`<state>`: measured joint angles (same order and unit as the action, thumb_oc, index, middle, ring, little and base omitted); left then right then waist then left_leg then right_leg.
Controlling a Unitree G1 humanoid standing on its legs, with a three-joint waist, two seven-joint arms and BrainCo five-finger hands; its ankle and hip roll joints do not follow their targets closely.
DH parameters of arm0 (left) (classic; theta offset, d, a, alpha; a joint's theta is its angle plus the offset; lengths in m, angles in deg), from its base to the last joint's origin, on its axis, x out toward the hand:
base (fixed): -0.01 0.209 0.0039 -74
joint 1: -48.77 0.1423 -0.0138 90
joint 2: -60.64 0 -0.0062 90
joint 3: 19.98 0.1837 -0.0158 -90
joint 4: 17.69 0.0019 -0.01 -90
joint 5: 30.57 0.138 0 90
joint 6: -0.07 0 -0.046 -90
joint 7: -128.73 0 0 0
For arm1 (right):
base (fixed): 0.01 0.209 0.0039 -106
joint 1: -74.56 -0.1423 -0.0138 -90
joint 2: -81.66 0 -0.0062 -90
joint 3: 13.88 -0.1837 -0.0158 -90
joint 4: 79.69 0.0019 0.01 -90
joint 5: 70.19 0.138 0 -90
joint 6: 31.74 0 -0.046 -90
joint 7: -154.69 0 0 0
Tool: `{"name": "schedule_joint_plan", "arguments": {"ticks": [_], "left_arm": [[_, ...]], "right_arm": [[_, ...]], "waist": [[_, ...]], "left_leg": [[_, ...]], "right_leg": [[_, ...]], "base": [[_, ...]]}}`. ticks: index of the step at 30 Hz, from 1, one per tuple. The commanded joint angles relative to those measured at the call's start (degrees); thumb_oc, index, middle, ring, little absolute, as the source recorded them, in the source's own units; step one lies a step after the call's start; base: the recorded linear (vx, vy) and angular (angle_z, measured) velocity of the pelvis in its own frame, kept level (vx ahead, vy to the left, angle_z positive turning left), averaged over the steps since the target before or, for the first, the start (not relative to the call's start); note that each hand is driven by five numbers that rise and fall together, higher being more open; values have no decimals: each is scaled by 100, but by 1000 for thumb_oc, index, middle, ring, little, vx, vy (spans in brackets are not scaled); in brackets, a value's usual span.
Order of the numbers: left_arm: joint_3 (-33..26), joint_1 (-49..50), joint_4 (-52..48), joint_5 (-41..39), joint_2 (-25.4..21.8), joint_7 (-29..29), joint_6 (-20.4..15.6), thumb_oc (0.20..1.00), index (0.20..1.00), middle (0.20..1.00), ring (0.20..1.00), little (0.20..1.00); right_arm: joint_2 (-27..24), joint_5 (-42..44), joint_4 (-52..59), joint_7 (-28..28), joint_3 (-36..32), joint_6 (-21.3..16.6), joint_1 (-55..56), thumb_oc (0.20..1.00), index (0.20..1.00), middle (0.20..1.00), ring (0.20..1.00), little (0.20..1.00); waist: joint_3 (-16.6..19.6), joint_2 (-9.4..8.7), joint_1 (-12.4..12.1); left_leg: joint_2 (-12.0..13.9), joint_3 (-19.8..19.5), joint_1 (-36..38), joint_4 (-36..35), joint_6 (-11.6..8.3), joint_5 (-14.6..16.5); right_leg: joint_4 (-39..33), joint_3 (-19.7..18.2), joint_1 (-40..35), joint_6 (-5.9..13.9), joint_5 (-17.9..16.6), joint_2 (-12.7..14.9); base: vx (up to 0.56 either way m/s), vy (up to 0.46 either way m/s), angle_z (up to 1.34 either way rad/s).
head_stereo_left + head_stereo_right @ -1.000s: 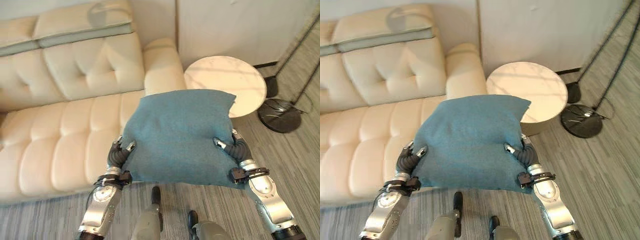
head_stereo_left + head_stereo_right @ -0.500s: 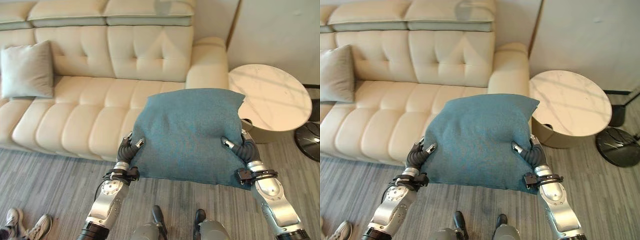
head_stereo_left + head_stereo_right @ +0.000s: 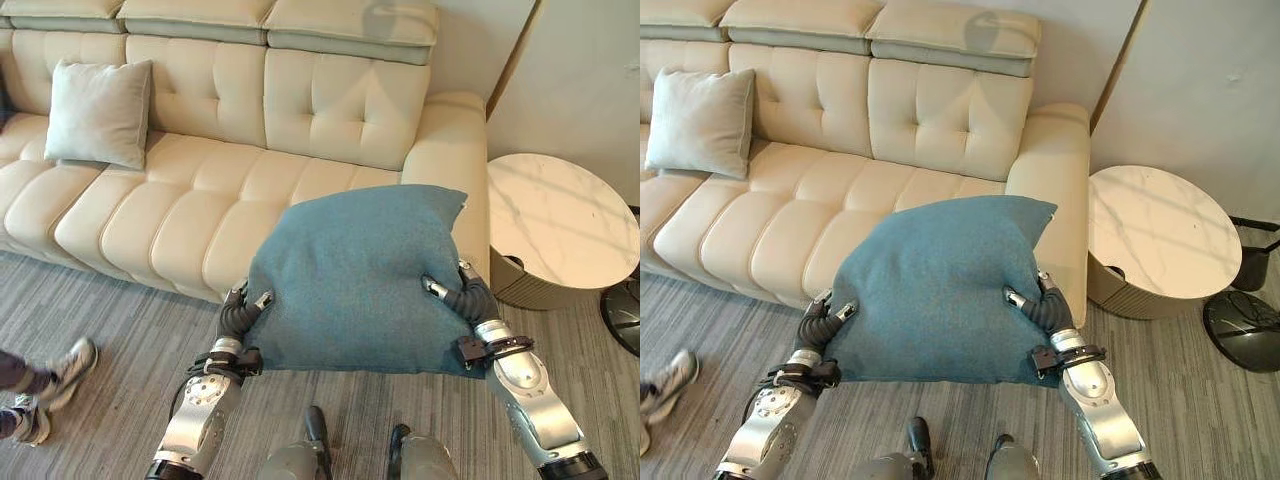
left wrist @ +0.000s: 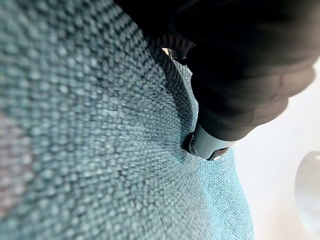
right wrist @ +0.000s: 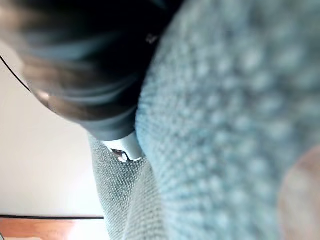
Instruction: Pick up all the scattered cushions and arrange them neatly on the sofa.
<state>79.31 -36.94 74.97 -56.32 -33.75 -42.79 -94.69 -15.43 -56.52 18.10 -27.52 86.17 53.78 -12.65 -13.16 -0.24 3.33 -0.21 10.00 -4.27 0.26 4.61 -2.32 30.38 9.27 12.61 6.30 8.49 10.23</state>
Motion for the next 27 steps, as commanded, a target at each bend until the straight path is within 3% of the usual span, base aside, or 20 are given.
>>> {"name": "schedule_joint_plan", "arguments": {"ticks": [1, 4, 5, 6, 8, 9, 10, 12, 15, 16, 18, 21, 23, 25, 27], "left_arm": [[295, -338, -675, 302, -61, -468, -486, 200, 200, 200, 200, 200], [294, -344, -642, 257, -22, -460, -513, 200, 200, 200, 200, 200], [283, -373, -599, 220, 20, -463, -531, 200, 200, 200, 200, 200], [250, -368, -534, 241, 71, -466, -540, 200, 200, 200, 200, 200], [249, -366, -536, 241, 73, -466, -538, 200, 200, 200, 200, 200], [238, -332, -532, 289, 114, -546, -526, 200, 200, 200, 200, 200], [260, -316, -519, 307, 158, -569, -542, 200, 200, 200, 200, 200], [356, -201, -538, 274, 267, -647, -522, 200, 200, 200, 200, 200], [409, -147, -507, 231, 301, -685, -505, 200, 200, 200, 200, 200], [419, -139, -517, 223, 300, -698, -505, 200, 200, 200, 200, 200], [362, -128, -461, 212, 319, -663, -514, 200, 200, 200, 200, 200], [351, -112, -424, 162, 326, -690, -490, 200, 200, 200, 200, 200], [290, -120, -415, 226, 299, -664, -435, 200, 200, 200, 200, 200], [261, -139, -422, 252, 272, -651, -434, 200, 200, 200, 200, 200], [222, -122, -474, 351, 252, -651, -421, 200, 200, 200, 200, 200]], "right_arm": [[306, 421, 622, 359, 156, -587, -530, 200, 200, 200, 200, 200], [270, 532, 626, 368, 138, -629, -555, 200, 200, 200, 200, 200], [241, 626, 627, 399, 116, -632, -581, 200, 200, 200, 200, 200], [203, 626, 614, 417, 107, -633, -584, 200, 200, 200, 200, 200], [201, 626, 615, 418, 107, -633, -583, 200, 200, 200, 200, 200], [159, 630, 642, 502, 90, -611, -510, 200, 200, 200, 200, 200], [139, 660, 634, 541, 79, -626, -447, 200, 200, 200, 200, 200], [80, 702, 706, 614, -5, -613, -197, 200, 200, 200, 200, 200], [-79, 603, 591, 584, -85, -613, -146, 200, 200, 200, 200, 200], [-175, 654, 563, 568, -128, -649, -127, 200, 200, 200, 200, 200], [-216, 652, 472, 519, -164, -643, -140, 200, 200, 200, 200, 200], [-271, 640, 409, 483, -213, -608, -166, 200, 200, 200, 200, 200], [-274, 614, 438, 443, -275, -593, -208, 200, 200, 200, 200, 200], [-264, 618, 447, 422, -296, -603, -199, 200, 200, 200, 200, 200], [-243, 563, 416, 376, -358, -606, -139, 200, 200, 200, 200, 200]], "waist": [[-30, 11, 80], [-77, -22, 170], [-105, -60, 245], [-81, -111, 271], [-90, -99, 294], [-19, -116, 305], [35, -121, 363], [250, -90, 501], [367, 111, 620], [372, 197, 676], [397, 194, 668], [375, 116, 651], [343, -17, 547], [338, -82, 523], [282, -138, 437]], "left_leg": [[-195, -45, 606, 78, -379, 871], [-318, -167, 730, 99, -363, 978], [-444, -318, 893, 136, -366, 1140], [-553, -393, 1066, 155, -391, 1268], [-542, -417, 1076, 158, -393, 1273], [-582, -449, 1305, 168, -431, 1460], [-588, -465, 1403, 177, -450, 1513], [-576, -676, 1607, 315, -511, 1515], [-354, -624, 1570, 1064, -871, 1167], [-139, -422, 1333, 1938, -1144, 669], [-31, -253, 1181, 2281, -1214, 446], [162, 105, 872, 2529, -1057, 546], [354, 324, 478, 2052, -795, 997], [394, 328, 314, 1849, -799, 966], [618, 74, -23, 1118, -942, 627]], "right_leg": [[-1168, 9, 199, 16, -584, -579], [-1525, -34, 395, 58, -785, -692], [-1977, 91, 579, 149, -977, -753], [-2324, 448, 654, 210, -1110, -750], [-2345, 475, 626, 210, -1114, -753], [-2475, 1012, 666, 209, -1158, -728], [-2556, 1071, 609, 182, -1150, -755], [-2561, 791, 431, -1, -1156, -793], [-2468, 746, 115, -172, -1065, -845], [-2460, 670, -154, -317, -931, -909], [-2499, 652, -276, -387, -821, -913], [-2572, 485, -512, -433, -682, -874], [-2608, 159, -761, -335, -565, -795], [-2631, 21, -814, -321, -558, -730], [-2662, -322, -1084, -303, -430, -700]], "base": [[212, 69, 56], [237, 54, 35], [446, 18, 50], [442, 17, 48], [269, -20, 47], [441, -59, 57], [669, -97, 49], [531, -82, 46], [463, -104, 54], [382, -78, 32], [263, -76, -3], [219, -48, -33], [317, 46, -30], [236, 52, -21], [285, 91, -58]]}}
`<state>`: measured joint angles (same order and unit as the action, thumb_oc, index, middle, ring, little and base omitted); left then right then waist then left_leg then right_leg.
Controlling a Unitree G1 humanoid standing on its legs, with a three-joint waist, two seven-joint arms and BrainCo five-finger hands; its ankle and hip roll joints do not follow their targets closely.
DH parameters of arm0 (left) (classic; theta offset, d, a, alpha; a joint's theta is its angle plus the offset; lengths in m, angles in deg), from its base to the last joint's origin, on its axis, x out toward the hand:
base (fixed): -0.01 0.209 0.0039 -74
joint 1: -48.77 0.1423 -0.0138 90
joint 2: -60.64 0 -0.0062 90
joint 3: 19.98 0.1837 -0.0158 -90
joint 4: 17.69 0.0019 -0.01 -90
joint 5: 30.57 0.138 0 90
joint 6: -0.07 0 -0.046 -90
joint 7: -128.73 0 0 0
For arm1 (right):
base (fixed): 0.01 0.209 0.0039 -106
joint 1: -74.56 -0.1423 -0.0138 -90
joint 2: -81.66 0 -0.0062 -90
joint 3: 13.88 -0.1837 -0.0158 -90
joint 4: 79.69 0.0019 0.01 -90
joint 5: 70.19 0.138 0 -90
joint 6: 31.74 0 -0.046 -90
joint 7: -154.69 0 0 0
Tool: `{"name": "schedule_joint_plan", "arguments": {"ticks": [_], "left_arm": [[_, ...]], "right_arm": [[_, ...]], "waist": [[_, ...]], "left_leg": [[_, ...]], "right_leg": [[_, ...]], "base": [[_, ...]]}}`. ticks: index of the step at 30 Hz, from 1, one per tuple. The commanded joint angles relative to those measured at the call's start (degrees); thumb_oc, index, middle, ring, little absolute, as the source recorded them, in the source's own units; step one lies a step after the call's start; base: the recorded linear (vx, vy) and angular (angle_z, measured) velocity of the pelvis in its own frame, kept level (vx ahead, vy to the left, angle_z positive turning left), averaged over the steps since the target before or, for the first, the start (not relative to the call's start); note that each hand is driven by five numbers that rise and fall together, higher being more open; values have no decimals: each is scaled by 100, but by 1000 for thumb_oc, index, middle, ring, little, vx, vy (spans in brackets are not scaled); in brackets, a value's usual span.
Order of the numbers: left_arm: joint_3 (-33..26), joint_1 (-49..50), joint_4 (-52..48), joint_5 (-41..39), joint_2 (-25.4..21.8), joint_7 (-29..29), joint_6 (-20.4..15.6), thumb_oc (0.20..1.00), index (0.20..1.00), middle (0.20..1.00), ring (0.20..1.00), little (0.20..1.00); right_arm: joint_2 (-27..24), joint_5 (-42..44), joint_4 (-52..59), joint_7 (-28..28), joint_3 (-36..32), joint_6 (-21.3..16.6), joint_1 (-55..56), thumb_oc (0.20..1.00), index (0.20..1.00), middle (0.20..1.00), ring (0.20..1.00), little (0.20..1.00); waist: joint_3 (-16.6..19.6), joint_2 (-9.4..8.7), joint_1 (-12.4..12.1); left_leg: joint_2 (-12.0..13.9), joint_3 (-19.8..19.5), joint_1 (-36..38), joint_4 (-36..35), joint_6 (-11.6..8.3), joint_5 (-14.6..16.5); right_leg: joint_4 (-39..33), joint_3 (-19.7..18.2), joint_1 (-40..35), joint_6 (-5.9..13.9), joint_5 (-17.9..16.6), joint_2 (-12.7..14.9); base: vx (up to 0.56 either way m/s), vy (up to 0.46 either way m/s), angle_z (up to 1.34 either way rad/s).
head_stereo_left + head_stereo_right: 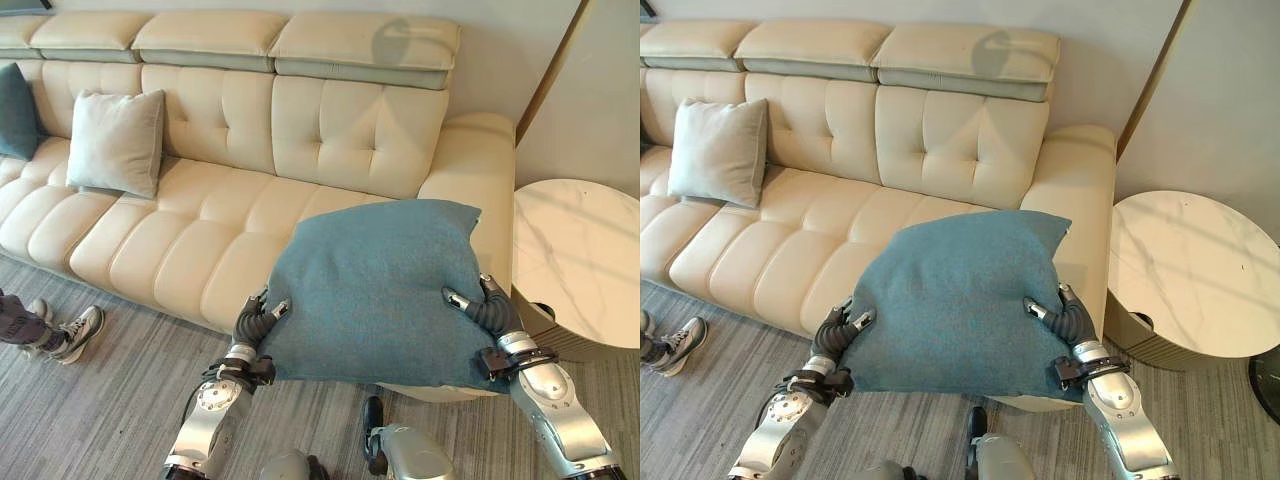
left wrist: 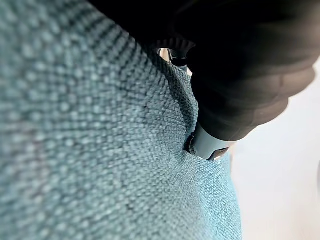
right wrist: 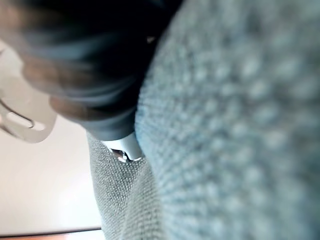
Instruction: Pick up all the scattered cushions and arrange them neatly on the sofa.
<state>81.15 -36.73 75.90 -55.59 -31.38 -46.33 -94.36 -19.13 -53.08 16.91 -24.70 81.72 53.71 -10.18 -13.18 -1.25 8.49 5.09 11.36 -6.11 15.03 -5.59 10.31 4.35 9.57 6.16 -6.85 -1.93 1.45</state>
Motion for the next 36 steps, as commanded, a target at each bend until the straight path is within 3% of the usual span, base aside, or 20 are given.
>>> {"name": "schedule_joint_plan", "arguments": {"ticks": [1, 4, 6, 9, 14, 15, 17, 18, 19, 20, 22, 24, 25, 28, 30, 36], "left_arm": [[40, -136, -571, 272, 14, -299, -453, 200, 200, 200, 200, 200], [21, -131, -562, 292, 35, -216, -456, 200, 200, 200, 200, 200], [29, -170, -547, 327, 42, -157, -477, 200, 200, 200, 200, 200], [92, -156, -508, 305, 56, -218, -490, 200, 200, 200, 200, 200], [9, -115, -553, 345, -140, -196, -465, 200, 200, 200, 200, 200], [-69, -116, -556, 373, -219, -128, -471, 200, 200, 200, 200, 200], [-121, -121, -565, 356, -267, -98, -474, 200, 200, 200, 200, 200], [-189, -157, -546, 365, -321, -40, -508, 200, 200, 200, 200, 200], [-167, -236, -493, 378, -338, 25, -531, 200, 200, 200, 200, 200], [-167, -241, -489, 378, -339, 26, -533, 200, 200, 200, 200, 200], [-171, -276, -446, 409, -313, 54, -563, 200, 200, 200, 200, 200], [-288, -300, -430, 368, -343, 142, -653, 200, 200, 200, 200, 200], [-328, -300, -448, 294, -325, 167, -683, 200, 200, 200, 200, 200], [-310, -551, -280, 134, -198, 424, -789, 200, 200, 200, 200, 200], [-347, -711, -278, 100, -241, 579, -888, 200, 200, 200, 200, 200], [-307, -1841, -67, -128, -200, 1314, -1409, 200, 200, 200, 200, 200]], "right_arm": [[141, 202, 504, 83, 81, -585, -383, 200, 200, 200, 200, 200], [158, 102, 450, 50, 75, -558, -348, 200, 200, 200, 200, 200], [148, 6, 403, 48, 96, -548, -362, 200, 200, 200, 200, 200], [149, -133, 429, 135, 89, -521, -299, 200, 200, 200, 200, 200], [333, -296, 391, 149, 305, -427, -507, 200, 200, 200, 200, 200], [409, -348, 371, 157, 390, -442, -687, 200, 200, 200, 200, 200], [466, -348, 380, 151, 442, -431, -805, 200, 200, 200, 200, 200], [546, -347, 365, 133, 535, -455, -952, 200, 200, 200, 200, 200], [694, -266, 393, 108, 667, -525, -1084, 200, 200, 200, 200, 200], [696, -266, 389, 107, 668, -527, -1089, 200, 200, 200, 200, 200], [726, -209, 370, 99, 666, -557, -1109, 200, 200, 200, 200, 200], [800, -67, 338, 43, 751, -624, -1313, 200, 200, 200, 200, 200], [855, 60, 363, 28, 772, -687, -1368, 200, 200, 200, 200, 200], [923, 12, 300, -234, 821, -827, -1587, 200, 200, 200, 200, 200], [1028, -24, 217, -464, 923, -885, -1961, 200, 200, 200, 200, 200], [1350, -622, -120, -1373, 1197, -1075, -3356, 200, 200, 200, 200, 200]], "waist": [[292, -37, -99], [248, -2, -180], [240, 57, -192], [342, 183, -138], [391, 90, -269], [391, 47, -366], [368, 30, -417], [316, 20, -479], [250, -4, -517], [249, -6, -511], [226, -8, -488], [204, -20, -596], [239, -34, -638], [198, -10, -675], [168, 42, -757], [22, 265, -894]], "left_leg": [[122, -138, 115, -532, 45, -772], [215, -668, -179, -923, -118, -1253], [233, -899, -327, -1068, -202, -1401], [278, -689, -30, -1263, -215, -1323], [32, -454, 73, -974, 126, -930], [-61, -294, 122, -995, 257, -825], [-90, -178, 149, -1020, 320, -802], [-101, -23, 185, -1058, 364, -764], [-113, 158, 244, -1070, 402, -727], [-114, 153, 241, -1070, 401, -726], [-239, 135, 329, -1173, 428, -726], [-302, 198, 380, -1233, 410, -690], [-321, 248, 358, -1280, 400, -702], [-374, 154, 186, -1319, 437, -736], [-417, 187, 20, -1356, 446, -757], [-456, 101, -689, -1464, 427, -991]], "right_leg": [[-68, -443, -472, 1002, 623, 183], [28, -814, -635, 1015, 765, 146], [65, -1042, -731, 1050, 873, 145], [116, -1160, -819, 1147, 944, 247], [156, -1539, -792, 1372, 776, 583], [364, -1625, -605, 1506, 585, 670], [588, -1678, -437, 1557, 502, 691], [783, -1621, -237, 1607, 425, 729], [1000, -1263, 96, 1576, 282, 757], [1013, -1258, 102, 1575, 291, 758], [923, -1158, 290, 1514, 360, 451], [579, -465, 192, 1435, 539, 541], [430, -291, 147, 1403, 524, 591], [478, -631, 367, 1362, 529, 412], [427, -509, 504, 1348, 484, 505], [426, -609, 1258, 1286, 379, 494]], "base": [[228, 103, -71], [259, 150, -82], [218, 187, -66], [296, 313, -87], [233, 311, -51], [121, 229, -56], [65, 202, -58], [46, 243, -83], [15, 161, -78], [47, 138, -62], [72, 99, -33], [74, 51, -4], [49, -29, 12], [-1, -35, 9], [-35, -27, 4], [-68, -15, -2]]}}
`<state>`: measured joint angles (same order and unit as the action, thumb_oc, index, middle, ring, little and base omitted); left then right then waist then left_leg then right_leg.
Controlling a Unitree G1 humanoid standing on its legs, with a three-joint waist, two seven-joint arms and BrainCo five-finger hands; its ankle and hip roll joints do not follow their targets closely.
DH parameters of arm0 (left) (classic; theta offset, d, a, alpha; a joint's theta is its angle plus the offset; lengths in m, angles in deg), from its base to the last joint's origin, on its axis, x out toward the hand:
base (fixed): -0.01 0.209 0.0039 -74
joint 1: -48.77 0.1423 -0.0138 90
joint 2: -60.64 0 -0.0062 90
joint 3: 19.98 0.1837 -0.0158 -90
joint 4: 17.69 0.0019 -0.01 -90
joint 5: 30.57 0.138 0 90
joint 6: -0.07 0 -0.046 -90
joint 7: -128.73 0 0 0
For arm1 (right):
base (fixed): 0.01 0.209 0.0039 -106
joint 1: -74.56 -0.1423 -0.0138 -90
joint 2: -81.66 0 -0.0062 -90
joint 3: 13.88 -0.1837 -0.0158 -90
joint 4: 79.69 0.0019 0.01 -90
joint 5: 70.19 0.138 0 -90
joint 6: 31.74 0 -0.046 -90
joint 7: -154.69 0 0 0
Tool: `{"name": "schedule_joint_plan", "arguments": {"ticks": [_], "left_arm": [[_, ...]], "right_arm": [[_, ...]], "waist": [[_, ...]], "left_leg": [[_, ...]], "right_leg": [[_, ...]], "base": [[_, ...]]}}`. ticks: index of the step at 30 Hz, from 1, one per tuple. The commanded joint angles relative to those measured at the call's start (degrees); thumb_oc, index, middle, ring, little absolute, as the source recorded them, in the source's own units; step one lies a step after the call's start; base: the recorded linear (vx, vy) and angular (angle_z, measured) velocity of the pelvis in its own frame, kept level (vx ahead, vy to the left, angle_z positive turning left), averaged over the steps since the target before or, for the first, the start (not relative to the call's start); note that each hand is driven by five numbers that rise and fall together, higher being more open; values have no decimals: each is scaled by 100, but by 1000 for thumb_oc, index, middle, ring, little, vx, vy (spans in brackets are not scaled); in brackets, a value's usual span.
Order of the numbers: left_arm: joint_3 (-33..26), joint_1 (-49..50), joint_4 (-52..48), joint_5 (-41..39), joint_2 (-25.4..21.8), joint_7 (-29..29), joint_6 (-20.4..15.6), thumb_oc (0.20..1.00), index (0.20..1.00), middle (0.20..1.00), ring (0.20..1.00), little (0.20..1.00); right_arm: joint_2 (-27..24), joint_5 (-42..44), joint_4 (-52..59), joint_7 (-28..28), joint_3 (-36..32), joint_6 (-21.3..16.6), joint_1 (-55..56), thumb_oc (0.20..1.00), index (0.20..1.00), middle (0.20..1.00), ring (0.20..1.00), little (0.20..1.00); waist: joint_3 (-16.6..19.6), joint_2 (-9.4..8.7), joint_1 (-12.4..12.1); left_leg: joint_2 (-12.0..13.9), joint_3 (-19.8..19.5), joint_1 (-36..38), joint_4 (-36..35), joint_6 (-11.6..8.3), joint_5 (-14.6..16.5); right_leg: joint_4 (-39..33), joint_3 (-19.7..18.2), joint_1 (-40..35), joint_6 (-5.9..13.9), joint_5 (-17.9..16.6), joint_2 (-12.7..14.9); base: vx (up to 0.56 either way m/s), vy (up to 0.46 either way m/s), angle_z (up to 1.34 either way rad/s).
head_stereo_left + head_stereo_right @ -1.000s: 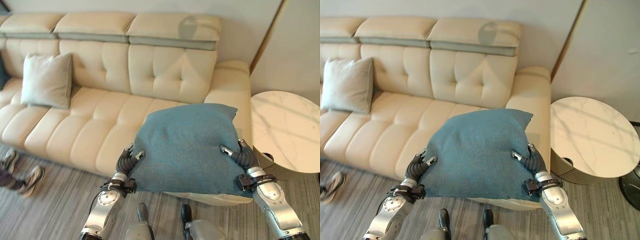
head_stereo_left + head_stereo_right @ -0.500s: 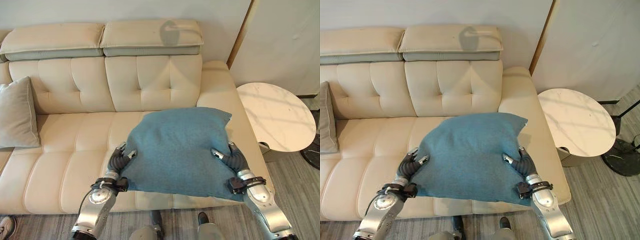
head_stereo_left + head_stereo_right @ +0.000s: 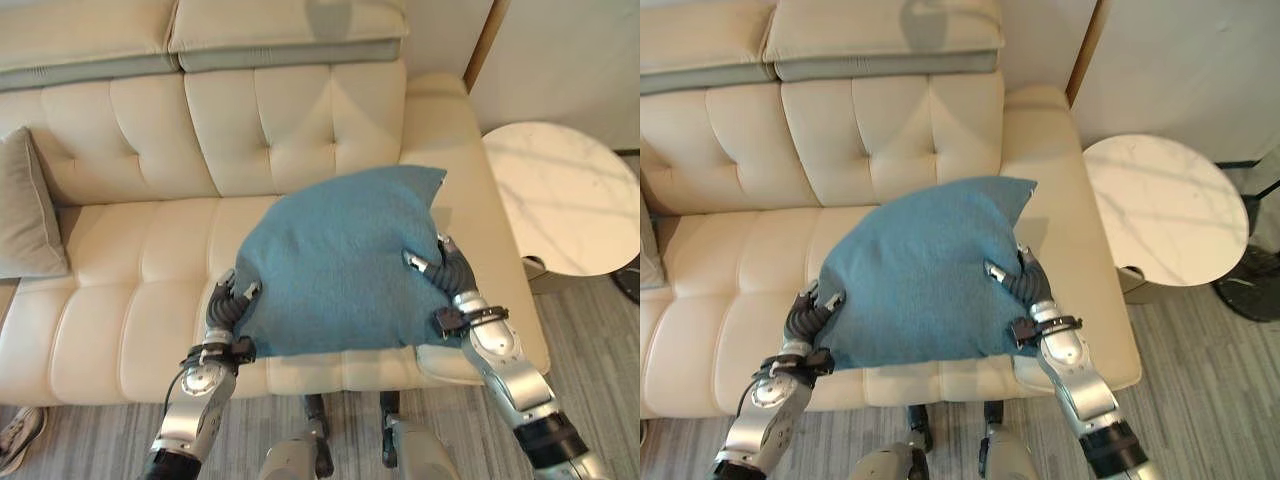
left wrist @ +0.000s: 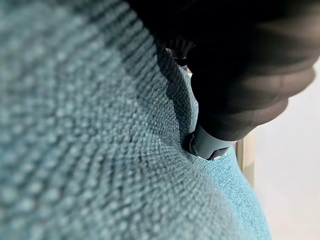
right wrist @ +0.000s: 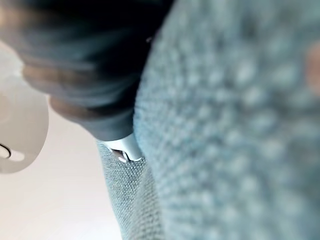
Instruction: Pick up all the scattered cushions and arrange them neatly on the sofa.
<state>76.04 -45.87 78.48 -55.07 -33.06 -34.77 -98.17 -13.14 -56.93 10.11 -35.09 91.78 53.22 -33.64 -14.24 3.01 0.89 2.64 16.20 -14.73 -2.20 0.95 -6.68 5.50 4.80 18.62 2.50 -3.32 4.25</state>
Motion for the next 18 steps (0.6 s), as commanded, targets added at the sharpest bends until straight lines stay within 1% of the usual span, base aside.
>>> {"name": "schedule_joint_plan", "arguments": {"ticks": [1, 2, 3, 4, 5, 7, 8, 9, 10, 11, 12, 13, 14, 15, 16, 17, 18], "left_arm": [[275, -1602, -106, -173, -149, 480, -1210, 200, 200, 200, 200, 200], [306, -1958, 79, -117, -214, 638, -1283, 200, 200, 200, 200, 200], [308, -1981, 95, -118, -217, 639, -1290, 200, 200, 200, 200, 200], [437, -2743, 423, -78, -391, 928, -1436, 200, 200, 200, 200, 200], [439, -2771, 441, -81, -395, 928, -1444, 200, 200, 200, 200, 200], [598, -3573, 844, -55, -537, 1173, -1547, 200, 200, 200, 200, 200], [673, -4085, 1145, -48, -670, 1296, -1624, 200, 200, 200, 200, 200], [876, -5049, 1738, -24, -888, 1474, -1716, 200, 200, 200, 200, 200], [891, -5114, 1782, -37, -902, 1467, -1734, 200, 200, 200, 200, 200], [950, -5526, 2035, -8, -1039, 1550, -1754, 200, 200, 200, 200, 200], [966, -5590, 2077, -20, -1050, 1544, -1771, 200, 200, 200, 200, 200], [1009, -5905, 2294, -14, -1140, 1588, -1778, 200, 200, 200, 200, 200], [1074, -6490, 2712, -75, -1373, 1644, -1789, 200, 200, 200, 200, 200], [1126, -6704, 2928, -104, -1453, 1665, -1776, 200, 200, 200, 200, 200], [1146, -6767, 2975, -126, -1463, 1648, -1795, 680, 680, 680, 680, 680], [1426, -7282, 3593, -137, -1675, 1543, -1594, 1000, 1000, 1000, 1000, 1000], [1510, -7348, 3862, -64, -1798, 1508, -1468, 1000, 1000, 1000, 1000, 1000]], "right_arm": [[840, -443, 316, -700, 259, -1070, -1755, 200, 200, 200, 200, 200], [865, -560, 140, -888, 284, -1072, -2113, 200, 200, 200, 200, 200], [865, -561, 125, -891, 280, -1078, -2136, 200, 200, 200, 200, 200], [909, -740, -257, -1207, 403, -1091, -2948, 200, 200, 200, 200, 200], [909, -740, -275, -1211, 398, -1098, -2976, 200, 200, 200, 200, 200], [918, -1004, -676, -1561, 425, -1044, -3791, 200, 200, 200, 200, 200], [934, -1143, -979, -1737, 490, -1044, -4307, 200, 200, 200, 200, 200], [1083, -1266, -1699, -2076, 612, -997, -5303, 200, 200, 200, 200, 200], [1081, -1260, -1746, -2082, 600, -1018, -5368, 200, 200, 200, 200, 200], [1045, -1291, -2081, -2248, 668, -984, -5766, 200, 200, 200, 200, 200], [1042, -1284, -2126, -2255, 659, -1004, -5828, 200, 200, 200, 200, 200], [1053, -1245, -2400, -2360, 721, -1012, -6148, 200, 200, 200, 200, 200], [975, -1105, -2954, -2470, 844, -989, -6644, 200, 200, 200, 200, 200], [939, -1031, -3165, -2470, 960, -1005, -6841, 200, 200, 200, 200, 200], [932, -1015, -3209, -2467, 955, -1028, -6897, 539, 539, 539, 539, 539], [740, -723, -3809, -2280, 1253, -1030, -7158, 1000, 1000, 1000, 1000, 1000], [678, -492, -4059, -2212, 1255, -1020, -7144, 1000, 1000, 1000, 1000, 1000]], "waist": [[76, -102, -192], [59, -88, -214], [50, -89, -214], [-14, -41, -280], [-30, -43, -281], [-91, -12, -326], [-135, -8, -358], [-155, 9, -426], [-184, -2, -429], [-181, 3, -467], [-207, -5, -469], [-220, 4, -494], [-282, -4, -533], [-306, -3, -547], [-326, -10, -548], [-461, -10, -564], [-515, -18, -577]], "left_leg": [[-212, -446, -61, 238, -252, 614], [-211, -491, -151, 224, -265, 576], [-212, -493, -159, 227, -265, 574], [-217, -576, -315, 198, -300, 504], [-217, -578, -318, 201, -300, 504], [-222, -648, -478, 168, -340, 430], [-224, -682, -538, 145, -355, 396], [-243, -756, -688, 103, -378, 333], [-245, -757, -700, 107, -378, 330], [-258, -801, -760, 88, -390, 299], [-259, -805, -772, 91, -390, 296], [-269, -843, -827, 69, -393, 280], [-300, -916, -972, 72, -406, 233], [-313, -937, -1022, 63, -406, 220], [-314, -940, -1038, 68, -405, 218], [-311, -972, -1239, 149, -432, 168], [-310, -1002, -1300, 158, -425, 154]], "right_leg": [[288, -112, 200, 338, 485, 202], [278, -104, 277, 340, 471, 197], [281, -103, 284, 340, 471, 197], [263, -106, 418, 353, 438, 180], [266, -104, 421, 353, 438, 180], [228, -101, 522, 373, 409, 178], [229, -116, 594, 374, 403, 170], [233, -125, 738, 400, 373, 169], [241, -124, 751, 400, 373, 171], [239, -119, 796, 410, 379, 166], [245, -116, 808, 409, 379, 167], [255, -121, 887, 421, 378, 163], [287, -141, 1023, 440, 366, 148], [292, -143, 1079, 444, 365, 146], [302, -141, 1096, 444, 367, 148], [354, -97, 1252, 451, 345, 160], [365, -90, 1299, 439, 346, 151]], "base": [[-52, -19, 5], [-53, -19, 3], [-12, -26, 7], [0, 0, 0], [-14, -36, 8], [-14, -16, 19], [-24, -3, 21], [-22, -5, 14], [-21, -14, 11], [-6, -7, 7], [-11, -14, 6], [0, 0, 0], [-17, -31, 5], [-10, -24, 9], [-48, -11, 13], [-68, -14, 13], [-93, -32, 13]]}}
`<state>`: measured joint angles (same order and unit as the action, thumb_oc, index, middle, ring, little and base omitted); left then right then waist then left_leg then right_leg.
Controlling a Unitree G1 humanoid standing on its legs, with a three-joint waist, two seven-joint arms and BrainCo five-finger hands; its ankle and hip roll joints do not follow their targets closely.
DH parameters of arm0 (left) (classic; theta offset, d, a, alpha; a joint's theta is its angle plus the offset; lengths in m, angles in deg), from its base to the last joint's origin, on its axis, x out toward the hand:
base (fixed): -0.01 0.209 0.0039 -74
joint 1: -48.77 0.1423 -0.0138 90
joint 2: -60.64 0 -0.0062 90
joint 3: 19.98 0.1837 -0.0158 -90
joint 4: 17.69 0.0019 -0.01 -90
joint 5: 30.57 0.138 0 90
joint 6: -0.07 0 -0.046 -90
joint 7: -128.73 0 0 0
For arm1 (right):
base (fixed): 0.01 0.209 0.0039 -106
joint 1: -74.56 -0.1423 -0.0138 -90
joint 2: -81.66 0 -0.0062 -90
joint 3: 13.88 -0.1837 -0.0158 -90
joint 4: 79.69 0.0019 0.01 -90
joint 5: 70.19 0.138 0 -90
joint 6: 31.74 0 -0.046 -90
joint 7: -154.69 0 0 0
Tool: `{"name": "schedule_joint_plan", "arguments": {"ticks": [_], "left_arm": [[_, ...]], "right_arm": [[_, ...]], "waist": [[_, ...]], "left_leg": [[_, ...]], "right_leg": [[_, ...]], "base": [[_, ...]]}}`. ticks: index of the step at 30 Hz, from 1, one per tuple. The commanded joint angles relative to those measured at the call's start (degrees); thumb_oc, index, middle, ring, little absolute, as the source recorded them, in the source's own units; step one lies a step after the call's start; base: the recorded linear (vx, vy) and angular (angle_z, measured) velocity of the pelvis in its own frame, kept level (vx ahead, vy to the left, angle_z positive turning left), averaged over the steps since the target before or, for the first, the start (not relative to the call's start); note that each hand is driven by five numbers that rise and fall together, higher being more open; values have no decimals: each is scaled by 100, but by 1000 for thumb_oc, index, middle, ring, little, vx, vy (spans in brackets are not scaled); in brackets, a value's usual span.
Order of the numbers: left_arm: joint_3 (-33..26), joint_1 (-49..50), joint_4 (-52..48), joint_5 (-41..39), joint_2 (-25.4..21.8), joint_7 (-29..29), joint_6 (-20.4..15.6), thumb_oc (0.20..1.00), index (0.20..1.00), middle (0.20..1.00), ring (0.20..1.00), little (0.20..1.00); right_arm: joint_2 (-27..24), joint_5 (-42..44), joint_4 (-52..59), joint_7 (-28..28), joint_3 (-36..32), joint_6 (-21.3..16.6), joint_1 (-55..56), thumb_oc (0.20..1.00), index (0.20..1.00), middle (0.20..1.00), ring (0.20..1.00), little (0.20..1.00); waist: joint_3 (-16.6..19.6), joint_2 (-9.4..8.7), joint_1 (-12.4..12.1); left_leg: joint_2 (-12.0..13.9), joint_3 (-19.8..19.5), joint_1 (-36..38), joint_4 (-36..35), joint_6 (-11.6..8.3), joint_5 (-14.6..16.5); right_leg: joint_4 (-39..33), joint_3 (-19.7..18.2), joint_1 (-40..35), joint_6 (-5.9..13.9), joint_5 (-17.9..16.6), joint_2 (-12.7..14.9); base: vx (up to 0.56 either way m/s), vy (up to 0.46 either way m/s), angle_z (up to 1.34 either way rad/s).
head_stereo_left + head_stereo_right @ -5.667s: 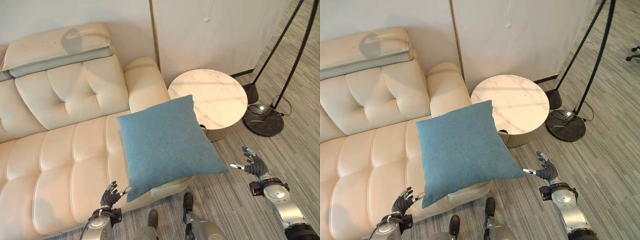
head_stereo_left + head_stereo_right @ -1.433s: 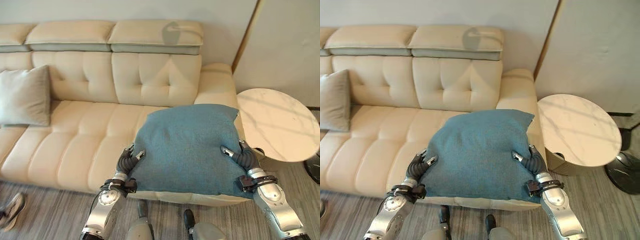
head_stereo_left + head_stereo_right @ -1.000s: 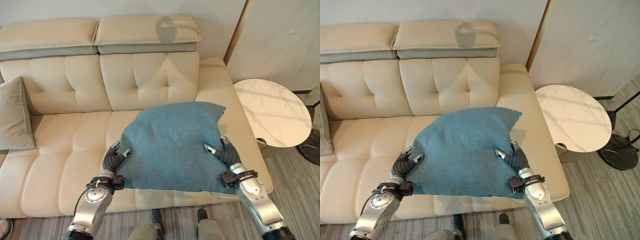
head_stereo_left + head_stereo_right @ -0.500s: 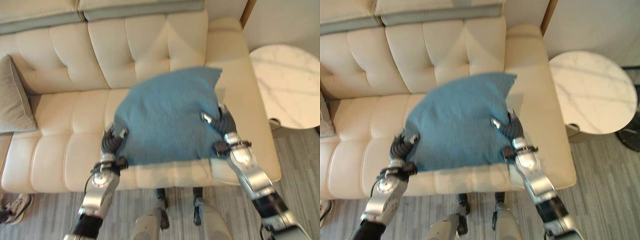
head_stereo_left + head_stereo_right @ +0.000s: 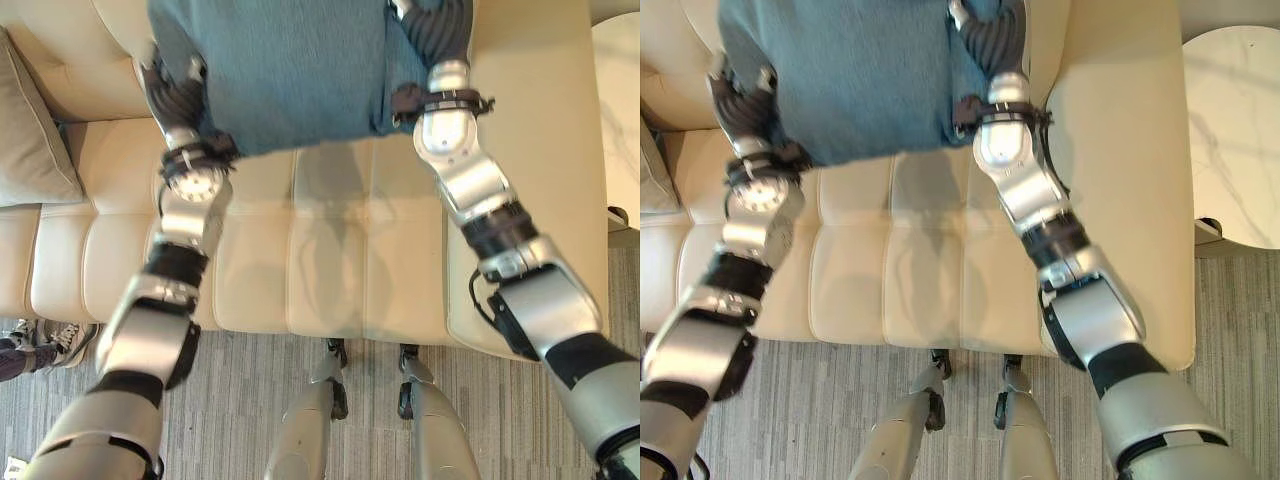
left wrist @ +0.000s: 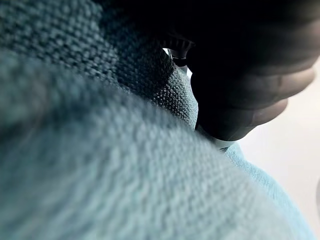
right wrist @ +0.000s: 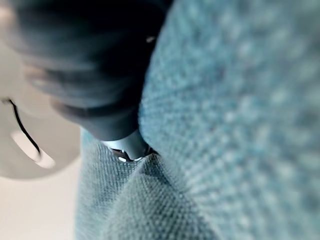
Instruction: Pick up all the scattered cushions and arrange them neatly on the sofa.
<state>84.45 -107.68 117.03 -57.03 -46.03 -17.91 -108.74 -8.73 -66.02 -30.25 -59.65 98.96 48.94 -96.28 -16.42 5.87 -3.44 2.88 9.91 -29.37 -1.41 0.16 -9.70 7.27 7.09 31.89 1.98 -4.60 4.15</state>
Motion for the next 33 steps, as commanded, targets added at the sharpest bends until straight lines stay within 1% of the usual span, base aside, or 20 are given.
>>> {"name": "schedule_joint_plan", "arguments": {"ticks": [1, 2, 4, 8, 9, 11, 15, 16, 18, 19, 20, 23, 26, 27, 28, 29, 30, 31, 32, 33], "left_arm": [[797, -1292, 448, 12, -604, -363, -256, 1000, 1000, 1000, 1000, 1000], [800, -1296, 453, 9, -604, -365, -258, 1000, 1000, 1000, 1000, 1000], [781, -1164, 821, -99, -753, -509, -79, 1000, 1000, 1000, 1000, 1000], [585, -878, 1445, -492, -844, -844, 62, 1000, 1000, 1000, 1000, 1000], [503, -623, 1463, -571, -843, -944, 134, 1000, 1000, 1000, 1000, 1000], [426, -456, 1399, -583, -868, -957, 152, 1000, 1000, 1000, 1000, 1000], [105, 376, 998, -569, -813, -960, 183, 1000, 1000, 1000, 1000, 1000], [-55, 819, 627, -502, -731, -928, 160, 1000, 1000, 1000, 1000, 1000], [-105, 998, 417, -439, -699, -914, 168, 1000, 1000, 1000, 1000, 1000], [-185, 1323, 7, -315, -640, -951, 127, 1000, 1000, 1000, 1000, 1000], [-192, 1345, -12, -307, -634, -943, 134, 1000, 1000, 1000, 1000, 1000], [-433, 2077, -858, -164, -539, -1049, 82, 1000, 1000, 1000, 1000, 1000], [-713, 3048, -1539, 65, -486, -1356, 157, 1000, 1000, 1000, 1000, 1000], [-835, 3437, -1791, 221, -513, -1456, 207, 1000, 1000, 1000, 1000, 1000], [-1076, 4222, -2213, 411, -427, -1716, 306, 1000, 1000, 1000, 1000, 1000], [-1075, 4245, -2231, 414, -424, -1714, 314, 1000, 1000, 1000, 1000, 1000], [-1183, 4675, -2370, 619, -400, -1898, 393, 1000, 1000, 1000, 1000, 1000], [-1364, 5504, -2628, 838, -258, -2238, 547, 1000, 1000, 1000, 1000, 1000], [-1436, 5867, -2679, 984, -203, -2382, 618, 1000, 1000, 1000, 1000, 1000], [-1433, 5878, -2689, 985, -203, -2382, 622, 1000, 1000, 1000, 1000, 1000]], "right_arm": [[108, 773, -269, 479, 575, -540, -816, 1000, 1000, 1000, 1000, 1000], [107, 774, -271, 480, 574, -541, -818, 1000, 1000, 1000, 1000, 1000], [-26, 995, -384, 724, 640, -463, -563, 1000, 1000, 1000, 1000, 1000], [-266, 1737, -801, 1255, 724, -377, -167, 1000, 1000, 1000, 1000, 1000], [-371, 1956, -875, 1407, 722, -306, 51, 1000, 1000, 1000, 1000, 1000], [-435, 2035, -844, 1444, 698, -269, 155, 1000, 1000, 1000, 1000, 1000], [-597, 2197, -485, 1528, 534, -277, 699, 1000, 1000, 1000, 1000, 1000], [-682, 2194, -219, 1533, 388, -277, 970, 1000, 1000, 1000, 1000, 1000], [-740, 2130, -49, 1525, 341, -262, 1117, 1000, 1000, 1000, 1000, 1000], [-884, 2025, 298, 1560, 230, -270, 1417, 1000, 1000, 1000, 1000, 1000], [-885, 2020, 313, 1557, 231, -263, 1435, 1000, 1000, 1000, 1000, 1000], [-1163, 1751, 1048, 1632, -36, -218, 2075, 1000, 1000, 1000, 1000, 1000], [-1515, 1261, 2000, 1856, -420, -173, 3160, 1000, 1000, 1000, 1000, 1000], [-1669, 1052, 2400, 1969, -599, -153, 3686, 1000, 1000, 1000, 1000, 1000], [-1794, 739, 3024, 2206, -949, -139, 4693, 1000, 1000, 1000, 1000, 1000], [-1792, 733, 3050, 2207, -957, -127, 4725, 1000, 1000, 1000, 1000, 1000], [-1856, 638, 3290, 2382, -1236, -151, 5351, 1000, 1000, 1000, 1000, 1000], [-1843, 587, 3761, 2757, -1599, -183, 6452, 1000, 1000, 1000, 1000, 1000], [-1823, 628, 3921, 2969, -1803, -180, 6989, 1000, 1000, 1000, 1000, 1000], [-1822, 627, 3938, 2972, -1812, -173, 7009, 1000, 1000, 1000, 1000, 1000]], "waist": [[-384, -335, -147], [-383, -336, -148], [-489, -397, -133], [-721, -568, -82], [-811, -655, -77], [-830, -689, -74], [-968, -815, -61], [-1023, -863, -69], [-1022, -866, -64], [-1020, -877, -49], [-1019, -874, -49], [-988, -884, -30], [-857, -905, 15], [-796, -936, 46], [-680, -967, 107], [-670, -968, 103], [-566, -974, 143], [-385, -992, 232], [-271, -1002, 288], [-252, -1004, 286]], "left_leg": [[-331, -394, 48, 130, -344, 453], [-331, -394, 44, 132, -344, 453], [-302, -386, -69, 212, -349, 456], [-229, -369, -213, 274, -384, 426], [-203, -367, -251, 271, -401, 405], [-192, -364, -244, 248, -410, 394], [-160, -331, -208, 235, -428, 382], [-154, -305, -159, 224, -430, 388], [-151, -293, -109, 201, -430, 390], [-162, -273, 14, 173, -429, 405], [-161, -272, 28, 167, -429, 404], [-181, -238, 274, 118, -421, 447], [-176, -173, 564, 128, -396, 543], [-164, -138, 681, 152, -384, 601], [-156, -88, 878, 210, -355, 703], [-155, -87, 886, 207, -355, 705], [-145, -51, 1045, 223, -347, 764], [-144, 4, 1290, 245, -322, 845], [-146, 25, 1415, 238, -312, 874], [-148, 27, 1399, 230, -311, 853]], "right_leg": [[210, -281, 71, 498, 456, 147], [211, -280, 74, 498, 456, 147], [173, -256, 112, 500, 424, 149], [62, -200, 175, 506, 319, 125], [-18, -175, 168, 512, 266, 109], [-69, -164, 153, 516, 238, 99], [-191, -157, 75, 516, 169, 65], [-232, -148, 12, 516, 141, 53], [-251, -150, -26, 517, 136, 49], [-278, -142, -141, 505, 134, 45], [-284, -142, -154, 505, 133, 44], [-324, -118, -376, 505, 140, 52], [-336, -109, -654, 504, 188, 70], [-334, -97, -786, 510, 207, 77], [-338, -92, -1002, 524, 233, 97], [-343, -93, -1011, 524, 233, 96], [-365, -90, -1163, 541, 250, 114], [-404, -99, -1431, 566, 275, 139], [-442, -92, -1559, 585, 278, 151], [-457, -93, -1545, 583, 257, 152]], "base": [[-45, -24, 16], [-40, -24, 18], [-35, -23, 16], [-52, -31, 18], [-41, -38, 5], [-28, -21, 10], [-44, 9, -20], [-49, 26, -1], [-44, 12, -2], [-37, 6, 0], [-31, 6, -3], [-5, 7, -7], [14, 12, -23], [63, 9, -14], [49, 8, -11], [88, 10, -13], [115, 24, -14], [153, 34, -17], [98, 27, -12], [78, 23, -15]]}}
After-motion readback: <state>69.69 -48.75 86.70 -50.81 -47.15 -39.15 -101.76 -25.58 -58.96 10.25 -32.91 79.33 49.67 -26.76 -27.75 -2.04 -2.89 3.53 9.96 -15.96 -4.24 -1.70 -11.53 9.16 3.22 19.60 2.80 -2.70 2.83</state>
